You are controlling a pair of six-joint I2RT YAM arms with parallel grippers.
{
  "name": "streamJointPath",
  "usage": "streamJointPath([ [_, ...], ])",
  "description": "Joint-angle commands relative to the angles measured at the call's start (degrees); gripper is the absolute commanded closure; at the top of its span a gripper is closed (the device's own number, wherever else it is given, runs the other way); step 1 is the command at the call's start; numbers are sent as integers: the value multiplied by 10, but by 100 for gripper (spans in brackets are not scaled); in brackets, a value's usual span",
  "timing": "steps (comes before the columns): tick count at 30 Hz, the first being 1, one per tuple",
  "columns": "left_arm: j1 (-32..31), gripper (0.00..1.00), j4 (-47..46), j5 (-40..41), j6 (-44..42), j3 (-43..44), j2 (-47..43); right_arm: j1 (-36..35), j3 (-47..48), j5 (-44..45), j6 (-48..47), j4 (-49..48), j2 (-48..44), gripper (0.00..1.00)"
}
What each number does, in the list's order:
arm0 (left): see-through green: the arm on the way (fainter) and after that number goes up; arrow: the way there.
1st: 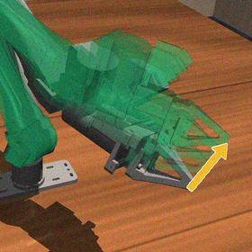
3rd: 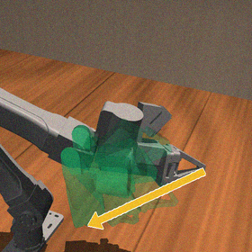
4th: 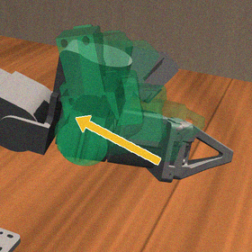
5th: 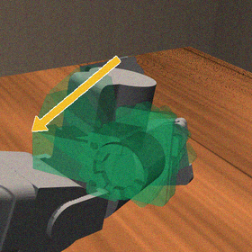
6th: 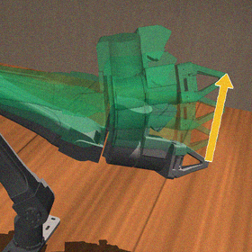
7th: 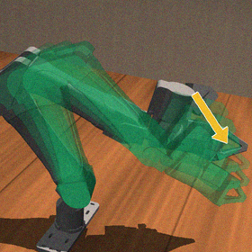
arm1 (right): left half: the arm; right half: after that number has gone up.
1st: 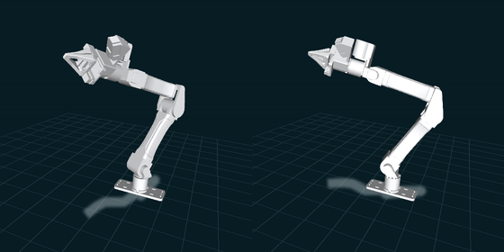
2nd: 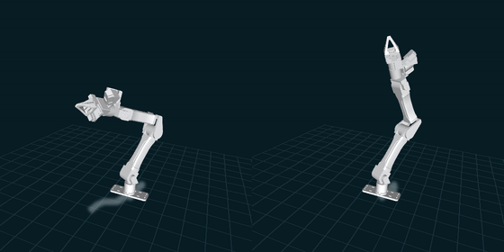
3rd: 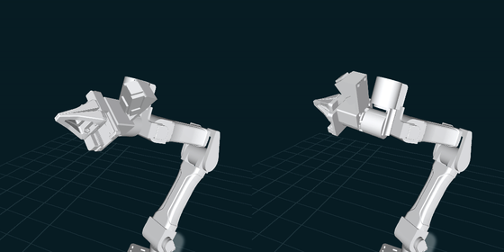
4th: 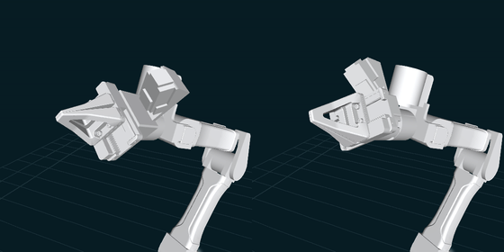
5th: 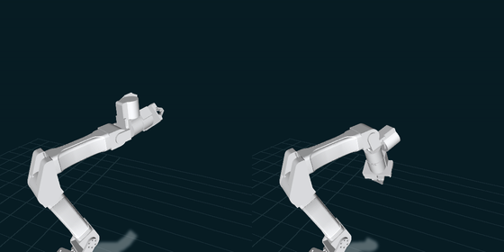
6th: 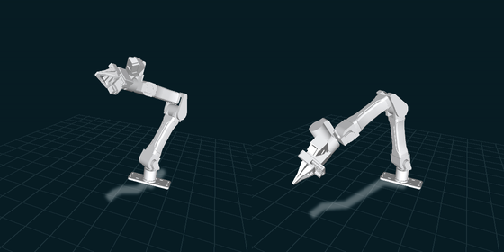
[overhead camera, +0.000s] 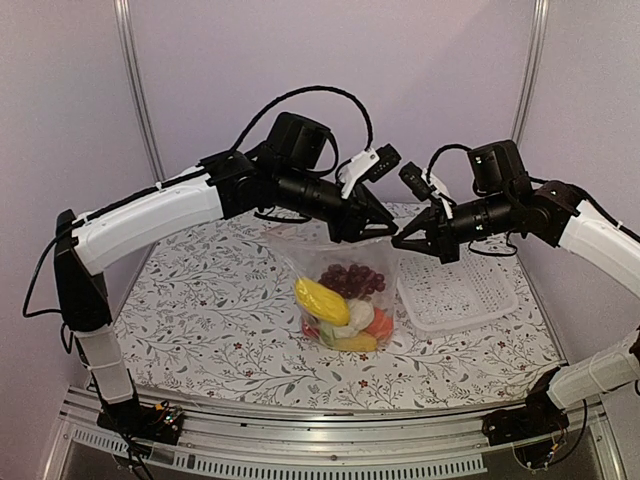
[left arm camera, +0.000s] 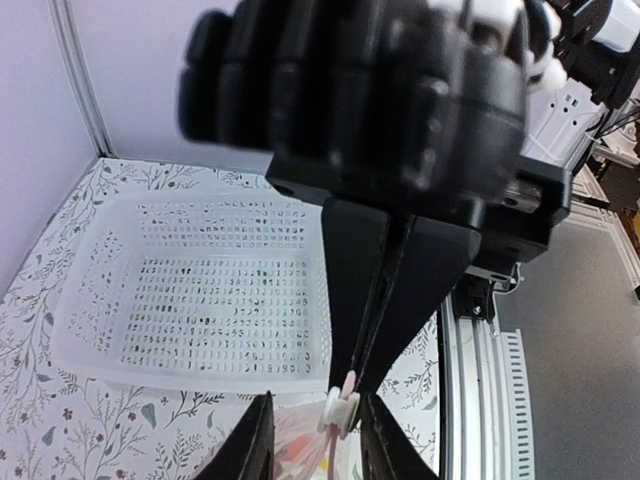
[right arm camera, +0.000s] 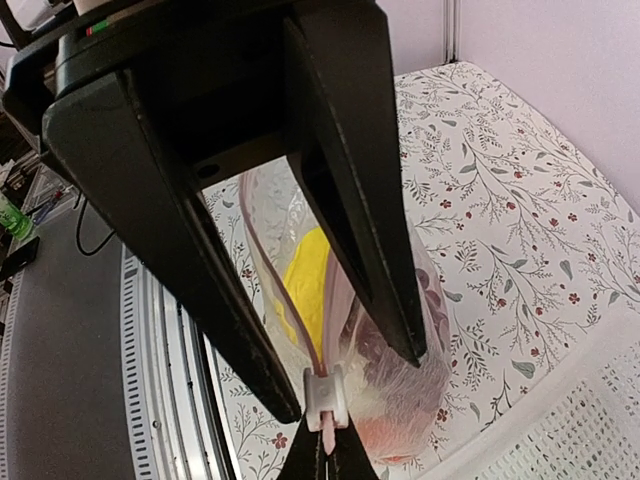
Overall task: Place the food in the zip-top bag and seal the zipper
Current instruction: Hold the zipper from the zipper food storage bag, then zip the zipper of the food storage bag.
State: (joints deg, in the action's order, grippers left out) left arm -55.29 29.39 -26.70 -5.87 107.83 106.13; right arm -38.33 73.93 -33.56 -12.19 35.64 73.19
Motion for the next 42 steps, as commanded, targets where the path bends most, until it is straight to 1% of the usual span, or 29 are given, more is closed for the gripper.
streamJointPath([
  [1, 9, 71, -1, -29, 5, -11, 8, -4, 21, -4, -9, 4, -2, 100],
  [5, 9, 71, -5, -45, 14, -19, 10, -4, 23, -2, -10, 4, -2, 100],
  [11, 9, 84, -16, -60, 24, -8, 22, -4, 23, 2, -11, 6, -2, 100],
  [19, 12, 93, -15, -58, 21, -13, 15, -4, 15, 26, -6, -3, -7, 100],
  [23, 14, 95, 7, -44, 12, -18, 0, 4, -7, 34, 13, -32, -22, 100],
  [30, 31, 95, 48, -20, 0, -45, -42, 56, -35, 16, 40, -63, -54, 100],
  [33, 36, 94, 60, -11, -3, -60, -59, 65, -45, 12, 43, -69, -58, 100],
  [42, 41, 95, 128, 26, -13, -109, -107, 91, -65, 48, 60, -90, -68, 100],
])
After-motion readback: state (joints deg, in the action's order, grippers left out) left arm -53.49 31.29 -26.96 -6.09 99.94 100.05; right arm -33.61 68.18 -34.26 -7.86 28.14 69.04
